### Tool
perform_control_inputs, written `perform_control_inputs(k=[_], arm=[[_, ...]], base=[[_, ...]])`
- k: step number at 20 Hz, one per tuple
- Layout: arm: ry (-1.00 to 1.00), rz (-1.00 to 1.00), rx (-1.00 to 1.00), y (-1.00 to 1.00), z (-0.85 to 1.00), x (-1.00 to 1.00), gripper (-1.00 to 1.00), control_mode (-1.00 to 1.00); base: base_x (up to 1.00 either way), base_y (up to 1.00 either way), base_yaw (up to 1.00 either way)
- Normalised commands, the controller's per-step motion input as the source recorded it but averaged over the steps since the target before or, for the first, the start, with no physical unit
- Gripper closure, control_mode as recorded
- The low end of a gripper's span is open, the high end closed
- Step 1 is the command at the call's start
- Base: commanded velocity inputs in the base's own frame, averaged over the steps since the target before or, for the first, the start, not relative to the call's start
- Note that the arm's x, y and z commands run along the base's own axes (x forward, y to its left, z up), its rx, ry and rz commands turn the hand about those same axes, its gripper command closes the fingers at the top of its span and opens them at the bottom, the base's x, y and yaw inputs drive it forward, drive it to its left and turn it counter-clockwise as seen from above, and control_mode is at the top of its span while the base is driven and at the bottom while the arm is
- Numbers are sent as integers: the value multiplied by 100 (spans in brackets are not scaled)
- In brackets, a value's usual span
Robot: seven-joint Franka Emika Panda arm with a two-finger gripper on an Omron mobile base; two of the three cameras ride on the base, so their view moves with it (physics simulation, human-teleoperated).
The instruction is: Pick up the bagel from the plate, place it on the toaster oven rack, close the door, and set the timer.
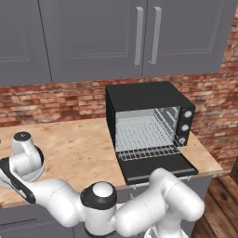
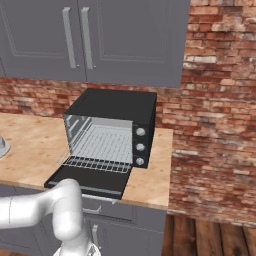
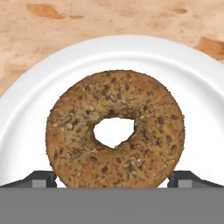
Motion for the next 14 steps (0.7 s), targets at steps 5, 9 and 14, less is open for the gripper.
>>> perform_control_inputs(k=[5,9,14], arm=[[1,-1,-2,22,-23,13,-100,-100],[0,-1,-1,10,-15,6,100,-100],[1,-4,0,0,0,-3,100,-100]], base=[[0,0,0],[0,0,0],[0,0,0]])
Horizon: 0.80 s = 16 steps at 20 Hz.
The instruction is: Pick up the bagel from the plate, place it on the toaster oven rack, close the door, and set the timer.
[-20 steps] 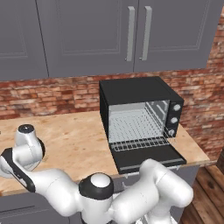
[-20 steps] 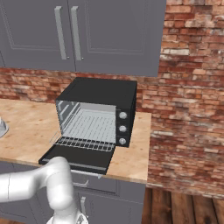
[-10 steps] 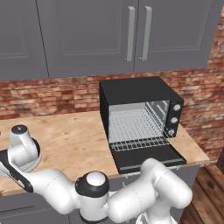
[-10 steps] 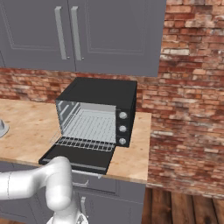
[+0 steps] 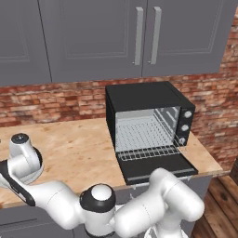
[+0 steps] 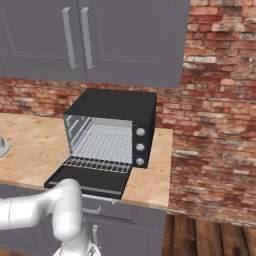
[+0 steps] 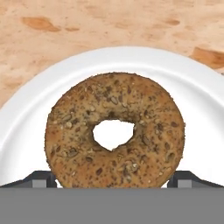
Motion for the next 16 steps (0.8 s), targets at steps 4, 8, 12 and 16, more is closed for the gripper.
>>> perform_control_inputs(k=[4,8,12,16], arm=[[9,-7,0,-2,18,-29,100,-100],[12,-7,0,-14,44,-52,100,-100],[8,-7,0,-29,58,-64,100,-100],[1,-14,0,-65,33,-86,100,-100]], base=[[0,0,0],[0,0,0],[0,0,0],[0,0,0]])
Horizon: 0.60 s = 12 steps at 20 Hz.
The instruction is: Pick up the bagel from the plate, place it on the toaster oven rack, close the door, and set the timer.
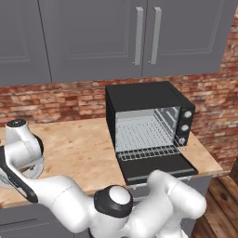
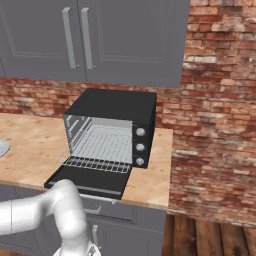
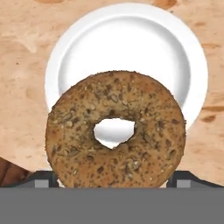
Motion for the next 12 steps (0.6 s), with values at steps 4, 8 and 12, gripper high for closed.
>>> perform_control_inputs(k=[4,8,12], arm=[[-5,-16,0,-94,15,-69,100,-100],[-13,-17,0,-100,24,-45,100,-100],[-17,-15,0,-100,46,-28,100,-100]], base=[[0,0,0],[0,0,0],[0,0,0]])
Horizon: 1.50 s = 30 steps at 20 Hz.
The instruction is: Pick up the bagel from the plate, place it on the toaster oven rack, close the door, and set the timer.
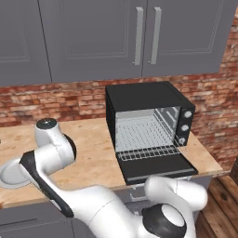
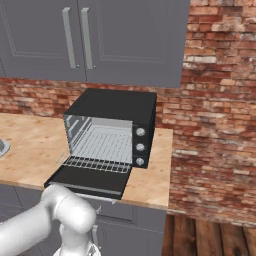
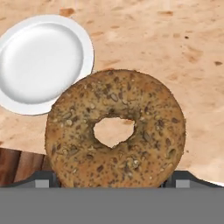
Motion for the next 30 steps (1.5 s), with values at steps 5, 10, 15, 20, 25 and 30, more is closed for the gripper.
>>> perform_control_inputs(k=[5,10,15,20,25,30], arm=[[-12,-14,0,-100,46,-19,100,-100],[-1,-12,0,-97,36,-17,100,-100],[7,-7,0,-99,28,-11,100,-100],[10,-7,3,-100,23,-5,100,-100],[4,0,1,-92,2,-3,100,-100],[9,0,0,-86,0,-4,100,-100]], base=[[0,0,0],[0,0,0],[0,0,0],[0,0,0],[0,0,0],[0,0,0]])
